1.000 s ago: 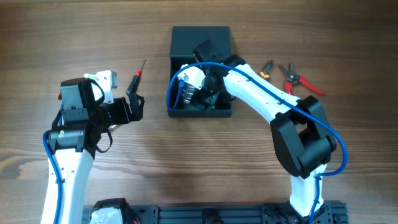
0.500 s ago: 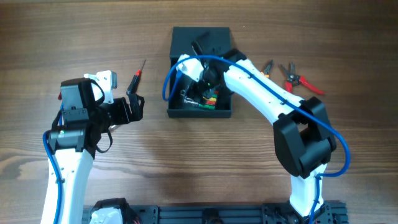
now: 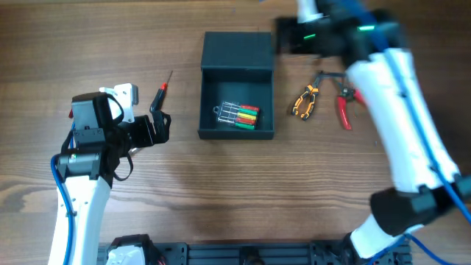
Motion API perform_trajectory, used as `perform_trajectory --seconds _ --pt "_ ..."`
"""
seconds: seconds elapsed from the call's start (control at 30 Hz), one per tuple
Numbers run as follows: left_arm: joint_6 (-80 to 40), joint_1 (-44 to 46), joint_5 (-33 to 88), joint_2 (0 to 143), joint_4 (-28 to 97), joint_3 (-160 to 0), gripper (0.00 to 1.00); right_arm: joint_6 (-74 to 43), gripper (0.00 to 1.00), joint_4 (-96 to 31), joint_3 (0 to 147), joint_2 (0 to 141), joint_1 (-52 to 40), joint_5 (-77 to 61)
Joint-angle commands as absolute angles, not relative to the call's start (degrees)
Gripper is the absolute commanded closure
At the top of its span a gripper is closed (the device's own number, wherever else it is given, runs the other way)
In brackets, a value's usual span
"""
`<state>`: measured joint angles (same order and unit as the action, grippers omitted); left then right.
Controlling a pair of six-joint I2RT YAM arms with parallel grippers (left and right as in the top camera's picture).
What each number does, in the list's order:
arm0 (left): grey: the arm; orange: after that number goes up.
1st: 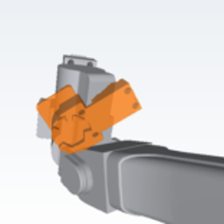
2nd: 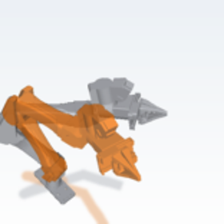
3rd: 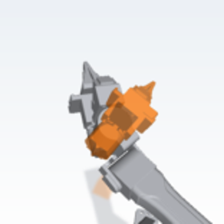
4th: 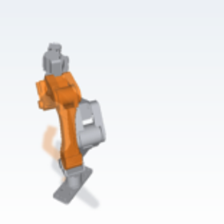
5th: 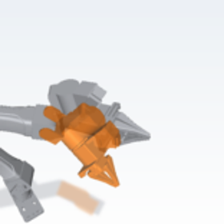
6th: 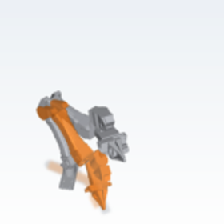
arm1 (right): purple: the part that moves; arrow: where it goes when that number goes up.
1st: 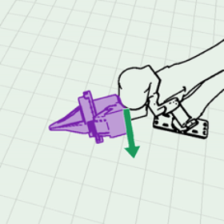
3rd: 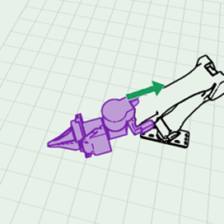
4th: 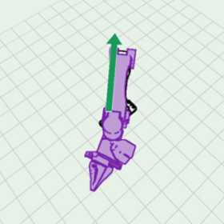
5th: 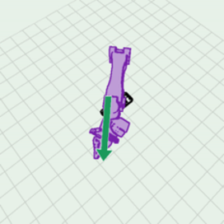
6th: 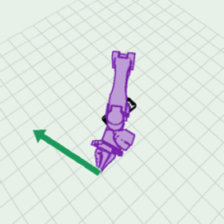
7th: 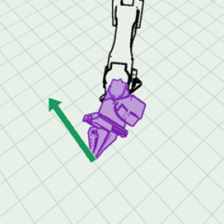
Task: Pack container
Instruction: 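Move the right gripper over the orange-black needle-nose pliers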
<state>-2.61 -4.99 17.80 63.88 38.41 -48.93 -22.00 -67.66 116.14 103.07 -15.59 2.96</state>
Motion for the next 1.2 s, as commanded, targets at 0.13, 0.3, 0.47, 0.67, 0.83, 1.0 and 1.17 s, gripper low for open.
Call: perform_trajectory --seconds 0.13,0.3,0.47,0.67,0.83,1.0,1.17 --pt "-1.72 -5.15 17.47 63.99 38.44 -49.89 0.0 -32.93 0.0 -67.9 107.33 106.34 -9.32 5.98" --pt "-1.72 -5.15 17.47 63.99 38.41 -49.89 0.0 -33.01 0.0 -62.48 98.91 106.34 -9.34 4.69" --pt "-1.72 -5.15 17.47 63.99 38.44 -49.89 0.0 -33.1 0.0 -54.0 88.07 106.34 -9.34 1.74" --pt "-1.72 -5.15 17.47 63.99 38.46 -49.89 0.0 -33.04 0.0 -46.39 79.75 106.34 -9.34 1.04" --pt "-1.74 -5.15 17.5 63.99 38.46 -49.89 0.0 -33.45 0.01 -42.09 76.9 106.41 -9.34 1.04" --pt "-1.74 -5.15 17.5 63.99 38.48 -49.89 0.0 -39.64 0.0 -40.47 76.55 106.87 -9.34 2.11" --pt "-1.74 -5.15 17.5 63.99 38.48 -49.89 0.0 -39.33 0.01 -39.81 76.55 109.78 -9.34 2.02"
